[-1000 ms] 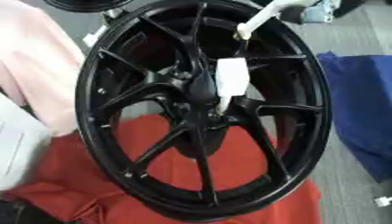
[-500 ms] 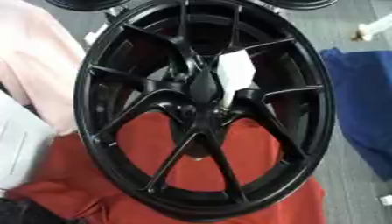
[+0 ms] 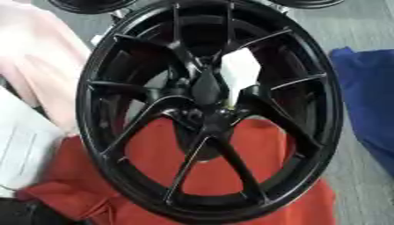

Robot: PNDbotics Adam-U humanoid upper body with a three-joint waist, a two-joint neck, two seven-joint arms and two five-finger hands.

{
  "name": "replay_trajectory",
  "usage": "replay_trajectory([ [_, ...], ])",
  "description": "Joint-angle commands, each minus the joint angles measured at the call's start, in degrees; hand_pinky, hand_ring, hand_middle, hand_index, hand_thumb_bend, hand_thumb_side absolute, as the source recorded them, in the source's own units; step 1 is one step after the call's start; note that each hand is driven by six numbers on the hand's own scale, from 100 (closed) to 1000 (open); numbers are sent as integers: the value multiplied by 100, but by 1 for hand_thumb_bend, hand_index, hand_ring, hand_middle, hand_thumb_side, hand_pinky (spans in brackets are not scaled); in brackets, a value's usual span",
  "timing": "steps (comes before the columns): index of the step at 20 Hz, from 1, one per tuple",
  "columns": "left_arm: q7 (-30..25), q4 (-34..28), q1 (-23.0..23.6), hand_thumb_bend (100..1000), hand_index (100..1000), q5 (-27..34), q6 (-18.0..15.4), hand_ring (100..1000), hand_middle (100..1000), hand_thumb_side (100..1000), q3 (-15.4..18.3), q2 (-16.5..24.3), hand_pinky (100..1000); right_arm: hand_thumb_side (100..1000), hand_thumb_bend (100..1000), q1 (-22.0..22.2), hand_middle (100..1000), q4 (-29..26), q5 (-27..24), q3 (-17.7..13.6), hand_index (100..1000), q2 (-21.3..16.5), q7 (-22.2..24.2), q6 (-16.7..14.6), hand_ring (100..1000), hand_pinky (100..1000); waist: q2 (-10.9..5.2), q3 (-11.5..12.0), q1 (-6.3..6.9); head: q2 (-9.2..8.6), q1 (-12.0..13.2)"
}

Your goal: Pull the pin out of the wheel hub.

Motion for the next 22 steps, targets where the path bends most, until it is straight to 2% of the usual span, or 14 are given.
replay_trajectory([
  [1, 31, -110, -12, 262, 786, -7, -2, 609, 575, 627, 79, 62, 655, 100, 192, 114, 907, -269, 102, -309, 880, 196, -153, -24, 931, 919, -73, -21, 27, -97, -36],
  [4, 31, -110, -11, 263, 786, 0, -4, 609, 575, 624, 82, 49, 656, 100, 240, 143, 921, -333, 24, -396, 874, 315, -343, 83, 935, 922, -82, -27, 96, -100, -74],
  [8, 26, -115, -10, 265, 786, 5, -8, 609, 575, 623, 82, 38, 655, 100, 219, 99, 912, -421, -218, -398, 868, 360, -528, 203, 924, 916, -88, -25, 156, -68, -245],
  [9, 23, -115, -10, 265, 786, 6, -7, 608, 575, 623, 79, 36, 655, 100, 204, 83, 906, -454, -282, -402, 867, 370, -554, 225, 917, 913, -88, -29, 159, -67, -320],
  [10, 20, -116, -10, 266, 786, 6, -6, 608, 575, 623, 76, 35, 655, 100, 146, 69, 885, -488, -347, -406, 862, 381, -585, 255, 903, 906, -89, -32, 159, -69, -378],
  [11, 15, -117, -14, 266, 785, 7, -4, 608, 575, 623, 69, 36, 655, 180, 100, 50, 824, -523, -499, -405, 845, 405, -672, 319, 867, 892, -90, -34, 155, -68, -429],
  [12, 9, -119, -19, 268, 785, 6, -3, 608, 575, 622, 63, 38, 655, 368, 100, 38, 769, -559, -702, -393, 821, 418, -779, 405, 826, 883, -91, -33, 150, -68, -458],
  [14, -5, -129, -41, 266, 785, 4, -4, 608, 575, 621, 49, 39, 655, 364, 100, -18, 710, -704, -1346, -319, 789, 446, -1047, 580, 778, 873, -95, -13, 137, -79, -511],
  [17, -25, -161, -73, 268, 784, -7, -11, 608, 574, 620, 31, 30, 655, 499, 100, -162, 676, -1110, -2350, -143, 770, 477, -1288, 828, 754, 867, -105, 44, 109, -113, -582],
  [22, -66, -189, -147, 271, 784, -1, -12, 608, 574, 620, -21, -3, 655, 512, 100, -590, 664, -1526, -3376, 137, 763, 671, -1271, 1388, 740, 869, -154, 139, 49, -150, -757],
])
